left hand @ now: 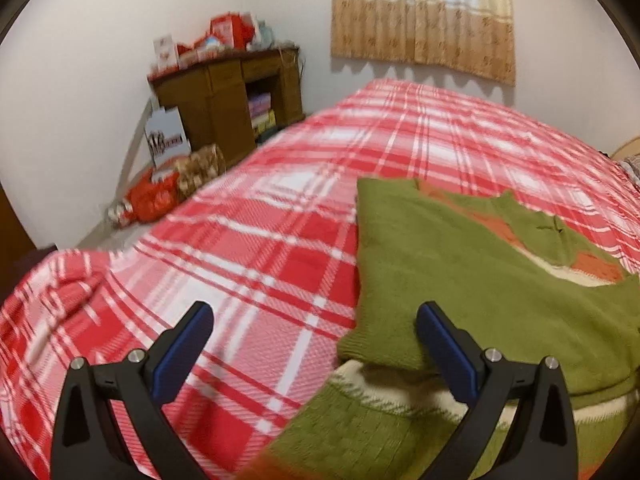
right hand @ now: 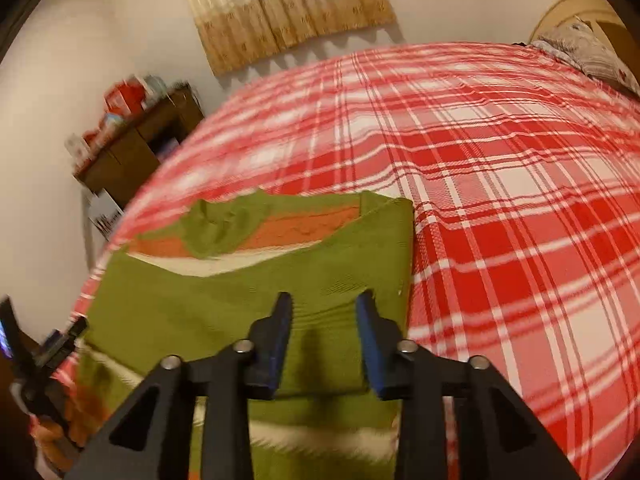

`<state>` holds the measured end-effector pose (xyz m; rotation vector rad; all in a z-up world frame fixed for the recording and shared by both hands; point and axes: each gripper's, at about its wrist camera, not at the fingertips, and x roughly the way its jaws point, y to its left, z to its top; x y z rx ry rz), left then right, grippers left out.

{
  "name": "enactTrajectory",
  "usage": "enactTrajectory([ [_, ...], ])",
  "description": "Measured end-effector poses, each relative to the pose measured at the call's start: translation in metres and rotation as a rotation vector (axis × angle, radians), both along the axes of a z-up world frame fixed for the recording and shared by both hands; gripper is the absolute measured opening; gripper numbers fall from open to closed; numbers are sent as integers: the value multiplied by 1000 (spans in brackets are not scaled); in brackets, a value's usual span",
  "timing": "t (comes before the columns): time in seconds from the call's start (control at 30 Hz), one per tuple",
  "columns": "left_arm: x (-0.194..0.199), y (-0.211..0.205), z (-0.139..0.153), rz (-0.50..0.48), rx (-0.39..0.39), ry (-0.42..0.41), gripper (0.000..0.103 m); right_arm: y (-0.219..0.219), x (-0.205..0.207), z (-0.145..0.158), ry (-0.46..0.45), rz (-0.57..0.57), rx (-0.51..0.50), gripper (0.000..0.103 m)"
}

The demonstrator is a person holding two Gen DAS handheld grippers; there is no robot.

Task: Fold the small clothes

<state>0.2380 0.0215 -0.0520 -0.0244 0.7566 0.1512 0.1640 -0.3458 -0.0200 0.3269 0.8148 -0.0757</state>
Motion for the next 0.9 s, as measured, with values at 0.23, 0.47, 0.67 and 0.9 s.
enactTrajectory([
  [0.23,-3,-14,-14,-22,18,42,103,26,11,-27,46,123,-188,9],
  [0.47,-3,-5,-17,-22,-76,50,103,19,5,-13,-26,17,-304,8],
  [0.67,-6,-5,-16,-23,-90,46,103,17,9,-26,58,-32,-357,8],
  [0.9,-6,-9,-14,-22,-57,57,103,11,8,-27,78,-16,-333,24],
])
